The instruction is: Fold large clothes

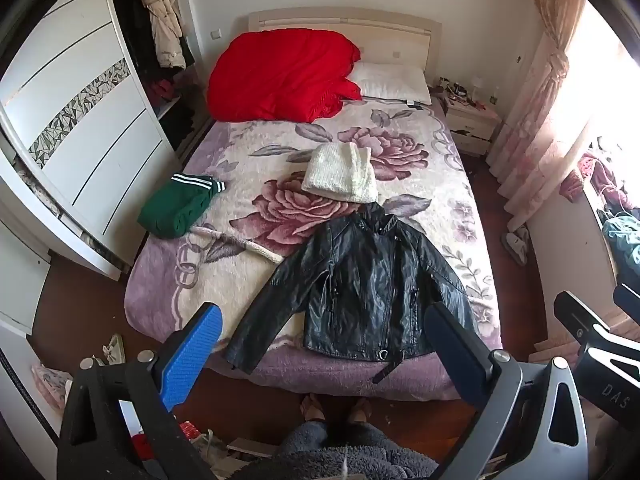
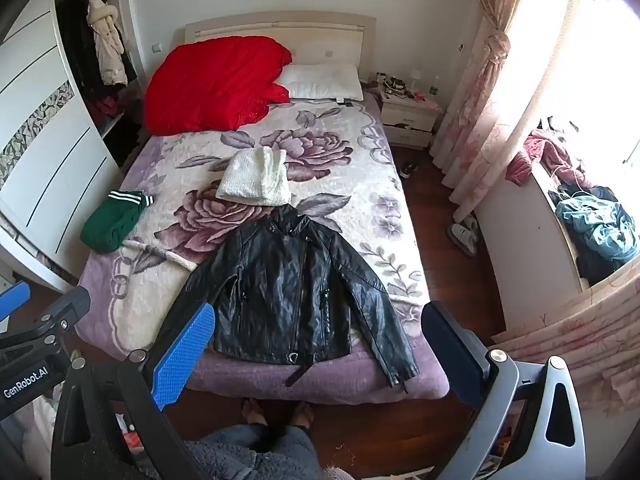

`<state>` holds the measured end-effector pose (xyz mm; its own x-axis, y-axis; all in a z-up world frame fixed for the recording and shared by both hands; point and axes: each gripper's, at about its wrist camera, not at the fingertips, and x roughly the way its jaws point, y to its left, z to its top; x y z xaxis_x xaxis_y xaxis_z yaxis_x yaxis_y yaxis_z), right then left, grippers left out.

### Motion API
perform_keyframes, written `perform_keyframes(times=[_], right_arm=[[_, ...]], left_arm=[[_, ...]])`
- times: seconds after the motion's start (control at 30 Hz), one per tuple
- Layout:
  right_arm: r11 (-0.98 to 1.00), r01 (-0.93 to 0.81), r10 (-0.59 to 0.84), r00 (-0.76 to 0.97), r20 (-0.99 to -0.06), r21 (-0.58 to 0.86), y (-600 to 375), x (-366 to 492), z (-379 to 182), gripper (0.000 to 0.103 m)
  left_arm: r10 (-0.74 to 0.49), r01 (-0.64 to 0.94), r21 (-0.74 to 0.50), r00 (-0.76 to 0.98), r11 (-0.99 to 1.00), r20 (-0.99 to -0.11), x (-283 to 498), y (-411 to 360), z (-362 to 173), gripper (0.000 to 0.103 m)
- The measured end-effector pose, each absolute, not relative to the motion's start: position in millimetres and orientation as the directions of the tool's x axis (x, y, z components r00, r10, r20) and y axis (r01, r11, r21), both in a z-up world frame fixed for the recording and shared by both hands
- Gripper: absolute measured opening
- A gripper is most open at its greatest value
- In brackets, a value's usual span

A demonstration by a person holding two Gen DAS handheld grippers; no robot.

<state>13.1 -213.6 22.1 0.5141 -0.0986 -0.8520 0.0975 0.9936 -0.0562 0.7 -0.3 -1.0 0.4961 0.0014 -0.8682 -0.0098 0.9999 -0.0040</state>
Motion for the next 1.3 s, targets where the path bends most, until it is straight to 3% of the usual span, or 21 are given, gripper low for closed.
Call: perform_keyframes(times=[1.3], right_arm=[[0.992, 0.103, -0.116, 0.527, -0.842, -0.072, -215, 5, 36, 0.103]], left_arm=[[-0.003, -0.001, -0.005, 0.527, 1.000, -0.850, 8, -21, 25, 0.103]])
